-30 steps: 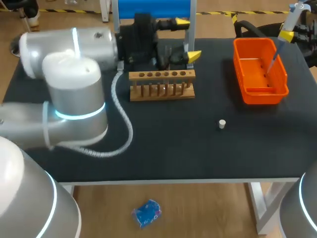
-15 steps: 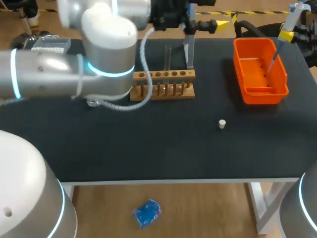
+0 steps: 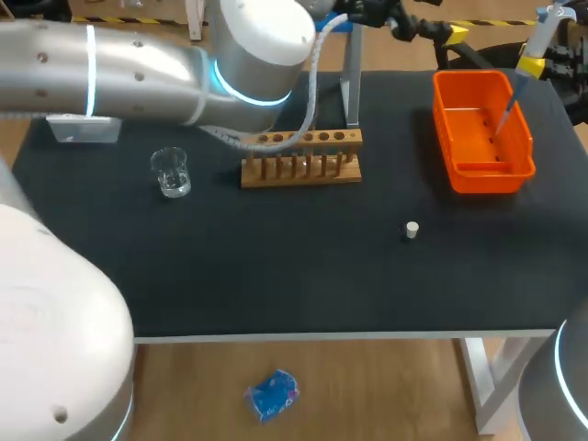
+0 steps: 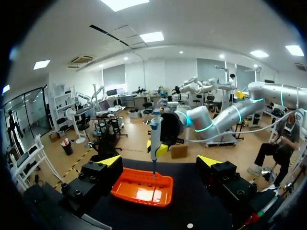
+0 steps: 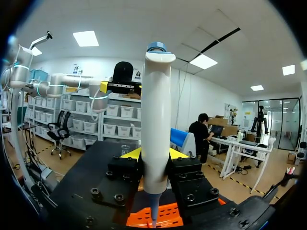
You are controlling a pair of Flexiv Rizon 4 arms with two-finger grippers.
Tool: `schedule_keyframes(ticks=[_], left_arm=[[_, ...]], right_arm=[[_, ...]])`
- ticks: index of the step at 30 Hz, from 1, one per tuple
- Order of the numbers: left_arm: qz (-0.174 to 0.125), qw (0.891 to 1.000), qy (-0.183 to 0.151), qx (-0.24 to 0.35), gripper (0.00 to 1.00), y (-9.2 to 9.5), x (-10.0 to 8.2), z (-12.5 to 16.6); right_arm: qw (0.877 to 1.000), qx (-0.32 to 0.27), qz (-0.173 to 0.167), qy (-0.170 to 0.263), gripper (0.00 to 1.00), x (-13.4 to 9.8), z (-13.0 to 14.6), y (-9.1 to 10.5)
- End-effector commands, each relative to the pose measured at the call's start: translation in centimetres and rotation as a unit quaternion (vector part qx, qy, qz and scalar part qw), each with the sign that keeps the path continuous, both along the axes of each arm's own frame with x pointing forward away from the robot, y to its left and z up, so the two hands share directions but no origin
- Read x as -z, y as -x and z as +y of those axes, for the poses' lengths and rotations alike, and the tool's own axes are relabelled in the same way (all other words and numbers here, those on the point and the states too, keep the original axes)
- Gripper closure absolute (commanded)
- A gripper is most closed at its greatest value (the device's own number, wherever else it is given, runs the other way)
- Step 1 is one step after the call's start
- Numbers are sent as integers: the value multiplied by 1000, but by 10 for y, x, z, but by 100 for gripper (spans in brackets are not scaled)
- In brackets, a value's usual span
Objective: Invert the test tube, pick up the pipette, mount the tip to pipette, aspirate from beaker and dispense into the tube, eject the tip, return the pipette, and cap with the stopper.
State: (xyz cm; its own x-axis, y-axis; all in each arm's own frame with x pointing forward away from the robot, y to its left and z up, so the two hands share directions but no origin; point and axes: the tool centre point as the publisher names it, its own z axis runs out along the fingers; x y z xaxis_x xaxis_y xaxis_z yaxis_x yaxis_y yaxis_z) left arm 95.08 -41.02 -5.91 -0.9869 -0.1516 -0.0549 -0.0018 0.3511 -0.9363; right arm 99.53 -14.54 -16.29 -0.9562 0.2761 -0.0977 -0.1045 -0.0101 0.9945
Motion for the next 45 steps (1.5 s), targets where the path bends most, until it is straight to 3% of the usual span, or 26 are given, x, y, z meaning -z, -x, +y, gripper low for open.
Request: schedule_keyframes(ticks=[1,14,15,16,21,29,30,31,33,39,42,45], left_arm=[[12,997,-72,-3,0,-2,-2,-4],[12,997,-72,-3,0,-2,-2,-4],[2,998,-70,-3,0,-4,2,-7],[1,999,-50,4,0,-7,5,-11],[-8,1000,-19,14,0,-23,11,-26],[-24,999,10,37,0,-36,4,-50],[-26,999,11,40,5,-36,3,-54],[-26,999,12,40,52,-37,2,-58],[-24,999,16,36,100,-38,1,-65],[-29,998,51,8,100,-37,-2,-81],[-39,997,61,2,100,-35,-5,-89],[-31,997,64,-8,100,-38,-4,-92]], right_arm=[[1000,-2,0,0,100,0,-1,-1],[1000,-2,0,0,100,0,-1,-1],[1000,-2,0,0,100,0,-1,-1],[1000,-2,0,0,100,0,-1,-1],[1000,-2,0,0,100,0,-1,-1],[1000,-2,0,0,100,0,-1,-1],[1000,-2,0,0,100,0,-1,-1],[1000,-2,0,0,100,0,-1,-1],[1000,-2,0,0,100,0,-1,-1],[1000,-2,0,0,100,0,-1,-1],[1000,-2,0,0,100,0,-1,-1],[1000,-2,0,0,100,0,-1,-1]])
